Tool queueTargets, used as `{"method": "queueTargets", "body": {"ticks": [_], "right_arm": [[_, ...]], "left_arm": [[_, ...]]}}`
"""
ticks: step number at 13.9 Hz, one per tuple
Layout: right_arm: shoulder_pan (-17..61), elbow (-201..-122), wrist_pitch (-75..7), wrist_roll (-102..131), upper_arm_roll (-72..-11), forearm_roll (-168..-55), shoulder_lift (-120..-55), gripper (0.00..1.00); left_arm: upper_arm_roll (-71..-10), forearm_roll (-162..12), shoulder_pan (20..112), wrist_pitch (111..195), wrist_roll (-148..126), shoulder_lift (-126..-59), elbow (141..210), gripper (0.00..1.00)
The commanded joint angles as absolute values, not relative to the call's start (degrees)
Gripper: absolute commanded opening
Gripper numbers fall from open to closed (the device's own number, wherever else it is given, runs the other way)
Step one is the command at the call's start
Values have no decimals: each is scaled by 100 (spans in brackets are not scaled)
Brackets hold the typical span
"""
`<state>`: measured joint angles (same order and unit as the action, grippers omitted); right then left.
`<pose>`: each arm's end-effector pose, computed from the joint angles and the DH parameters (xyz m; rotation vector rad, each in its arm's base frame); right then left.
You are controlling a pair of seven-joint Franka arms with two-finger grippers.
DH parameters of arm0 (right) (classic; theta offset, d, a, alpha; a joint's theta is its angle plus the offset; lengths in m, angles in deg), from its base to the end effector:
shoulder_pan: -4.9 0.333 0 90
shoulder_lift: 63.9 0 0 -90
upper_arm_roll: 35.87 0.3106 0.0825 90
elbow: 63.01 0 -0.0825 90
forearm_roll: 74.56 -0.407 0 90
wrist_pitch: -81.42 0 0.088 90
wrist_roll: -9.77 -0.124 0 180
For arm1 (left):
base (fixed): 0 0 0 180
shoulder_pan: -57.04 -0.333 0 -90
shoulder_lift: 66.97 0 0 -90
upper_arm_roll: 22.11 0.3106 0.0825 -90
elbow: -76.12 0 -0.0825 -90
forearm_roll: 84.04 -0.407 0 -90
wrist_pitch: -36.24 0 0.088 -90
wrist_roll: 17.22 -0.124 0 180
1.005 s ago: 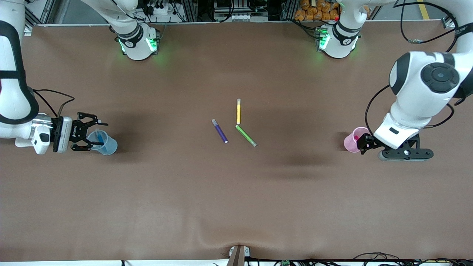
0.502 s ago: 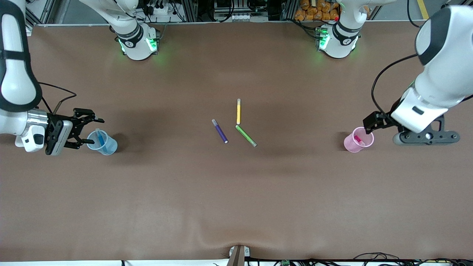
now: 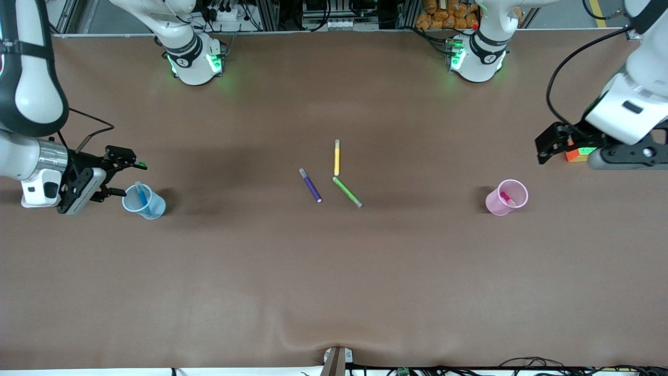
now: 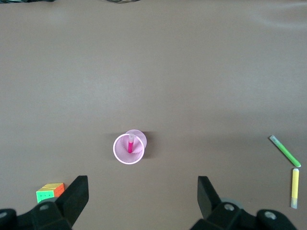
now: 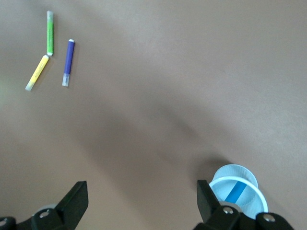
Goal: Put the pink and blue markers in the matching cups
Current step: 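Open both grippers to release the markers and lift away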
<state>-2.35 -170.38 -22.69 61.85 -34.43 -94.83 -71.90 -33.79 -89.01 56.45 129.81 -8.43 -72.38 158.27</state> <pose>0.5931 -0.0263 0.3961 -2.5921 -0.9263 0.0100 0.6061 -0.1022 0.6215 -3.0874 0.0602 -0.1806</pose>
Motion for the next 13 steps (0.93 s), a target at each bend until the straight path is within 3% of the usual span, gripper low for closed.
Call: {"method": "queueTargets", "body": {"ticks": [1,7,10,13], "right_arm": [[-3,-17120,-2343,5523,-3446,-9171,-6865,100],[297,-17199,-2255,3914,-3437,-8485,-6311,100],[384,-17190,-2072,2984,-3428,-8020,-6048,100],[481,-17120,-1711,2630,-3437,-7703,-5836,100]], "left_arm": [[-3380,-8659,5511,12896,-1001,-7198,15830,100],[-3363,-8633,5150,12721,-1299,-7206,15839,100],[-2942,-8615,5439,12598,-1467,-7180,15856,100],[-2133,-8597,5968,12370,-1669,-7058,15900,100]]}}
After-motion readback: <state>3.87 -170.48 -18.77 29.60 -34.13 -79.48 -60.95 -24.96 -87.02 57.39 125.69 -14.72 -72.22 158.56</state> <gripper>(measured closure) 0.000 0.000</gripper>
